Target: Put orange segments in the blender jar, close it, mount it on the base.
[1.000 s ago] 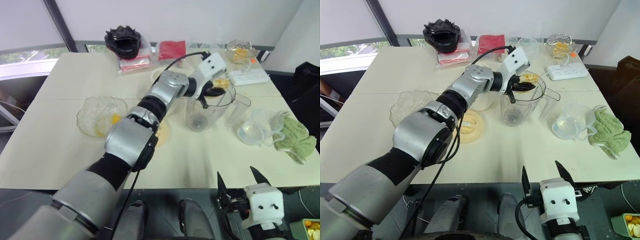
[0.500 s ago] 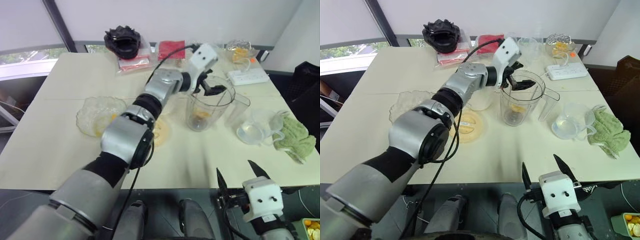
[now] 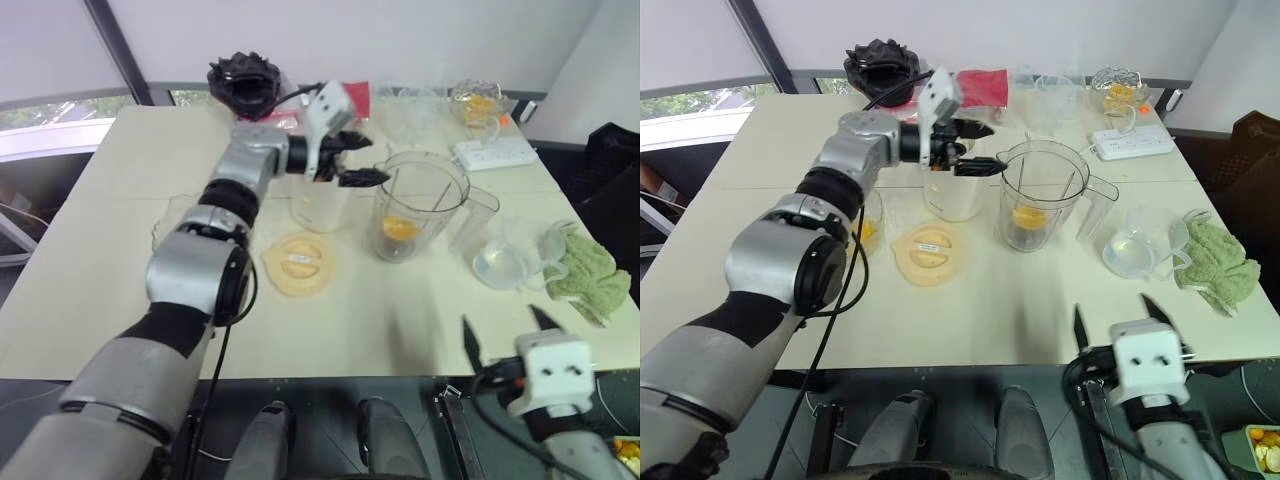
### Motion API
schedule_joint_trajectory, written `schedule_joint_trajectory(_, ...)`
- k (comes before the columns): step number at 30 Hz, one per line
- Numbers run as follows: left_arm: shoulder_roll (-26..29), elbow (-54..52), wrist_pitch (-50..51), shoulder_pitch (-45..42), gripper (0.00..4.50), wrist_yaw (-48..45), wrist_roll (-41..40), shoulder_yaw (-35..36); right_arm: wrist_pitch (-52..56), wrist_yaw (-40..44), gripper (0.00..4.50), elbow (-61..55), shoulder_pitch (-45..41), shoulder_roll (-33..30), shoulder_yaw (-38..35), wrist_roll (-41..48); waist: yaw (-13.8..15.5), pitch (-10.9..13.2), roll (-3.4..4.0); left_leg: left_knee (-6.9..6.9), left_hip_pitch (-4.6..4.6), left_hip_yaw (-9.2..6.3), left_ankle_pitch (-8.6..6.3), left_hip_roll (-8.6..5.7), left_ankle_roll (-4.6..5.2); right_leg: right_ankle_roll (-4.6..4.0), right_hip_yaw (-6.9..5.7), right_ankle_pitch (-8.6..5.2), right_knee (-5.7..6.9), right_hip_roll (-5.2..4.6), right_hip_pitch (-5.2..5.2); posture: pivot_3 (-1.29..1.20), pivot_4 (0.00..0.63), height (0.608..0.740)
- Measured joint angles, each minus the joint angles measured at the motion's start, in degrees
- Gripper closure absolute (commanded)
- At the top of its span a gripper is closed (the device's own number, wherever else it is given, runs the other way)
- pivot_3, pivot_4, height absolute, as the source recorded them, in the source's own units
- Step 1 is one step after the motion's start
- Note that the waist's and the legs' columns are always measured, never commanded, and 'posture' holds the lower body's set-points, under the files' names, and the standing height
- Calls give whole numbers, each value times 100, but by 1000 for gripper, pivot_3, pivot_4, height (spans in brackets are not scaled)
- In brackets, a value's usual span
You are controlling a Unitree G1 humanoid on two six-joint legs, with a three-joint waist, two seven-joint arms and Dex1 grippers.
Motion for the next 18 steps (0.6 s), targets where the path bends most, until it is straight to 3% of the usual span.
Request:
schedule_joint_trajectory(3, 246, -1011, 360, 684, 58, -207, -193, -45, 244, -25, 0, 133, -287, 0, -515, 139, 19, 0, -1, -2, 2, -6, 0, 5, 0, -3, 0, 1, 11, 6, -2, 0, 150, 740)
schedule_joint_trajectory(6, 367, -2803, 1069, 1842, 58, -235, -425, -221, 455, -43, 0, 531, -820, -94, -986, 371, 47, -1, -1, -3, 2, -10, 0, 8, -1, -7, 1, 3, 14, 7, -2, 0, 150, 740)
schedule_joint_trajectory(10, 423, -4374, 1657, 2936, 58, 55, -574, -448, 619, 9, 0, 1051, -1447, -189, -1222, 543, 35, -4, 3, 1, 8, -4, 1, 8, -1, -11, 9, 5, 16, 7, 0, 0, 150, 740)
schedule_joint_trajectory(14, 442, -5260, 1867, 3730, 58, 403, -593, -742, 672, -194, 0, 2423, -2585, -266, -1516, 667, 11, -7, 7, 2, 26, 21, 2, 8, -2, -19, 29, 11, 15, 6, 6, 0, 150, 740)
schedule_joint_trajectory(18, 516, -5730, 2121, 3973, 58, 710, -643, -896, 531, -491, 0, 3520, -3215, -242, -1669, 746, 35, -15, 23, 1, 30, 20, 3, 9, -2, -20, 30, 11, 19, 9, 8, 0, 150, 740)
